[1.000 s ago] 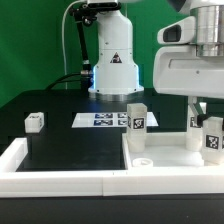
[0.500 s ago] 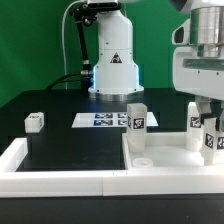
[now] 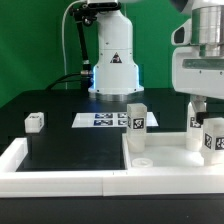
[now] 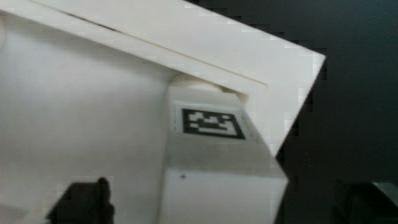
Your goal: Assemble square table
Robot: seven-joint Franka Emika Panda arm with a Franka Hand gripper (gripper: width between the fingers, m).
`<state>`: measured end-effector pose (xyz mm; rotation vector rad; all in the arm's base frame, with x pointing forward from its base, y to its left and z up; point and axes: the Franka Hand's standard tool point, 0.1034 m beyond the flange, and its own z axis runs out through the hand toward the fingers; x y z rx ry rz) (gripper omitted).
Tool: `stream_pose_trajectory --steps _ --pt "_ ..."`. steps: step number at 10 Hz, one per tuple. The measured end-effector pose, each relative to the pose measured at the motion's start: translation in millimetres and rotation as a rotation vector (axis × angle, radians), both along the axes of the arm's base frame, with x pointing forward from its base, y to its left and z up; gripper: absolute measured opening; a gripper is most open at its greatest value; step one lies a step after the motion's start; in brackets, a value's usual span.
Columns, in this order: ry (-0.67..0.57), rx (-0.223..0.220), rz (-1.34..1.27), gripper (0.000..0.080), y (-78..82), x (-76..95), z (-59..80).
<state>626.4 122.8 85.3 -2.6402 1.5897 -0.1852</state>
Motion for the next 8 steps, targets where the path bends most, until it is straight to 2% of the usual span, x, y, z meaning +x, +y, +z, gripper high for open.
stream_pose_trajectory --steps 2,8 --pt "0.003 -0.016 0.165 0.0647 6.5 -1.4 -0.5" --pt "-0.004 -0.100 0.752 0.0649 3.1 2.1 0.4"
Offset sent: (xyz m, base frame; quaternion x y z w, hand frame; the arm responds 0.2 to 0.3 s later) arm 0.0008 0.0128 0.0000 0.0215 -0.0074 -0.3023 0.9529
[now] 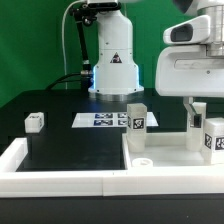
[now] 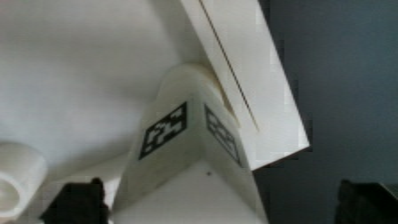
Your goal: Assemble square table
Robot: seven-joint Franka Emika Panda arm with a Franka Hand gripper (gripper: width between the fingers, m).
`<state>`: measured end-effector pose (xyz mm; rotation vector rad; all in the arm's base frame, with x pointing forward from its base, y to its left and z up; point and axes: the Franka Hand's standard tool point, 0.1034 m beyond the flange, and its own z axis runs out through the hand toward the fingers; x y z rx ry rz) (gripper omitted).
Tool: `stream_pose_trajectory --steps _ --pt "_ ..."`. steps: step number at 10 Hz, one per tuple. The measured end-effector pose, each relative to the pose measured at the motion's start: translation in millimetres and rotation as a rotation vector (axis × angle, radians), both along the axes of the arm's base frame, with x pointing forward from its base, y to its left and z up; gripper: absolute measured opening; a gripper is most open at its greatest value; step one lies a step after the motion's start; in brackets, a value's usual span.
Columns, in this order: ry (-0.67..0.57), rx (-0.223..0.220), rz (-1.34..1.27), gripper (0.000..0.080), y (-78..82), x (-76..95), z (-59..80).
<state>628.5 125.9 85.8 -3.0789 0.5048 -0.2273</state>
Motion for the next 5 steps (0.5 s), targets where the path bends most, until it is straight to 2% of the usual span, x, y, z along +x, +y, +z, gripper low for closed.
stream_pose_trajectory --steps 5 --pt "0.005 -0.057 0.309 0.0649 -4.1 0.7 -0.1"
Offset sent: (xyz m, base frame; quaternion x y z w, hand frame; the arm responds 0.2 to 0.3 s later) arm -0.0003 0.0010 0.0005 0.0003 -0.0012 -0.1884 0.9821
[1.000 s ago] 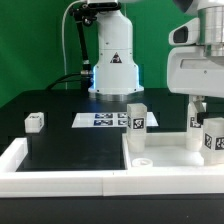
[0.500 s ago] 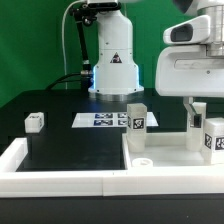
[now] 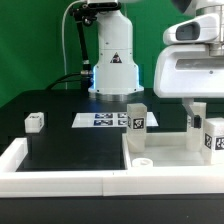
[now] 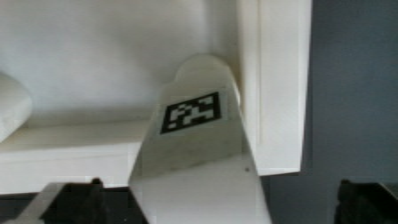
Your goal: Assemble square table
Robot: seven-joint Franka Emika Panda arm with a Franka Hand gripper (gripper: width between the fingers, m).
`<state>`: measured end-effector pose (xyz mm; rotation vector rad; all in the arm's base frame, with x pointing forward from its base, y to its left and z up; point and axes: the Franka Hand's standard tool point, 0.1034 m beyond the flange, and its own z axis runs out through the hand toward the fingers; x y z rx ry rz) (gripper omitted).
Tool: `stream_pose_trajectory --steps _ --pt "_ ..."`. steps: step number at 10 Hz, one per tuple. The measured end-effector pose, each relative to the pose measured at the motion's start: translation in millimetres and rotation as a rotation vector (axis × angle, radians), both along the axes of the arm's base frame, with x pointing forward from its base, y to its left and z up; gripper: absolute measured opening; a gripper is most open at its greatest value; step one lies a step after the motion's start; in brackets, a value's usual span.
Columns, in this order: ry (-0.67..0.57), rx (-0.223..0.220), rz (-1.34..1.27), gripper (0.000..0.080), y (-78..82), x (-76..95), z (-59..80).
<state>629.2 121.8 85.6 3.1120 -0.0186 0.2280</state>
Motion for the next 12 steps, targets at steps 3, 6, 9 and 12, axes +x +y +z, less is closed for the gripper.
stream_pose_trajectory --steps 3,6,9,12 --pt "0.001 -0.015 0.058 0.0525 -3.2 0.6 0.0" --pt "0.001 -0.014 0.047 0.0290 -3.3 0.6 0.0" --pt "-0.001 0.002 -0.053 0.0291 -3.3 0.5 -0.1" --pt "-0.006 0.052 -0.369 0.0291 -6.5 0.3 -1.0"
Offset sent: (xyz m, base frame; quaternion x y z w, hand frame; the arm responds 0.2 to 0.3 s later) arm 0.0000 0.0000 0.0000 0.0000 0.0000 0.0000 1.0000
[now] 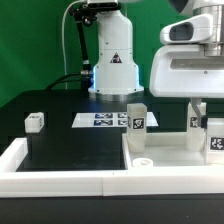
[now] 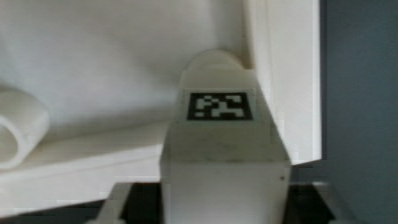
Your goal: Assemble square table
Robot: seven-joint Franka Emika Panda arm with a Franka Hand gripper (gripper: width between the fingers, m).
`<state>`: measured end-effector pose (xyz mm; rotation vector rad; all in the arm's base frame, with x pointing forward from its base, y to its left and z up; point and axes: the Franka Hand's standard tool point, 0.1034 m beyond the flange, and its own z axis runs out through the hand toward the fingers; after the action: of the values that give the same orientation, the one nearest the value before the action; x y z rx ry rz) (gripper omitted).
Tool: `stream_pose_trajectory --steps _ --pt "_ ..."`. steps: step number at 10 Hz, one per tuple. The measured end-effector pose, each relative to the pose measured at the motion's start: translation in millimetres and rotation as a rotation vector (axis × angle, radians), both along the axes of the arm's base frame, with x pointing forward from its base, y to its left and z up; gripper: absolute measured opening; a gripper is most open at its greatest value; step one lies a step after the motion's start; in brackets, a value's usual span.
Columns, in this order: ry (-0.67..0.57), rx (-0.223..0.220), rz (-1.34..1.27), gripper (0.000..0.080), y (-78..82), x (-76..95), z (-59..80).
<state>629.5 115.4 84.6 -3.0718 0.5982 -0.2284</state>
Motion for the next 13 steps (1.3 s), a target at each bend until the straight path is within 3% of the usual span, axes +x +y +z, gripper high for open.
stream_pose_trajectory --steps 5,9,10,11,12,13 --pt "0.024 0.068 -0.591 0.0291 2.6 -5.0 -1.4" --pt "0.019 0.097 -0.847 0.0291 -0.7 -4.9 -2.0" --pt "0.020 0.108 -0.907 0.0364 0.2 -5.3 -2.4" --pt "0.021 0.116 -0.944 0.0364 1.5 -5.6 -2.7" --pt "0.021 0.116 -0.940 0.0551 1.5 -5.5 -2.6" --pt "0.021 0.108 -0.870 0.0551 1.5 -5.1 -2.2"
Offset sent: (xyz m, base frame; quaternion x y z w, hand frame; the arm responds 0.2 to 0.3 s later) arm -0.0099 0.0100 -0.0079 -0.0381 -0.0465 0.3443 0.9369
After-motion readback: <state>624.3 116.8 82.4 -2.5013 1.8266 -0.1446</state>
